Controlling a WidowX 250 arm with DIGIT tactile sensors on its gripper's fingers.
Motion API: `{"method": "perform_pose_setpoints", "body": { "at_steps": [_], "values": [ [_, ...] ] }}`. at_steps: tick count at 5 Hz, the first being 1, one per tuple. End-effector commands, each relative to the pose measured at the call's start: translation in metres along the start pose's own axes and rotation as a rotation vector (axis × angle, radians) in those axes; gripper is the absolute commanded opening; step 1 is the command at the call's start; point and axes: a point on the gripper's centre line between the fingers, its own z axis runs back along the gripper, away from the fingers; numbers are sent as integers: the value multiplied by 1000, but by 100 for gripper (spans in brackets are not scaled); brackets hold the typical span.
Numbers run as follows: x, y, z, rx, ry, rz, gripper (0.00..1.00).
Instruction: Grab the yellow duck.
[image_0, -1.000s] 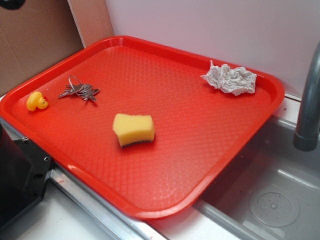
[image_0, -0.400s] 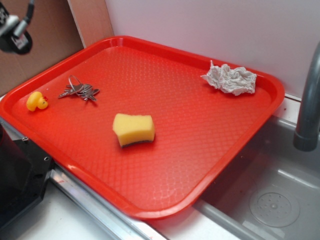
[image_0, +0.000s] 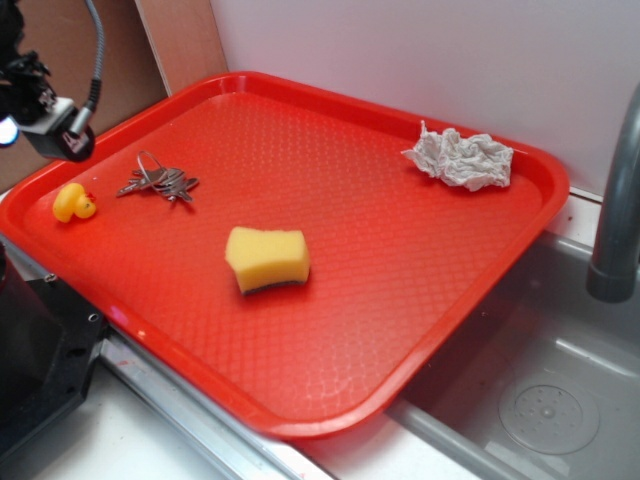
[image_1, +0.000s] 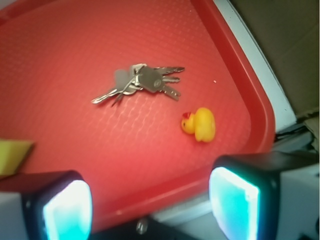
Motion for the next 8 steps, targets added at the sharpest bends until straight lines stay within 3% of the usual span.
{"method": "perform_pose_setpoints", "body": {
  "at_steps": [1,2,7,8],
  "values": [
    [21,20,-32,86,-38,13,100],
    [27,25,-44,124,-38,3,100],
    [18,51,-91,124,61,-20,100],
    [17,50,-92,121,45,-15,0]
  ]
}}
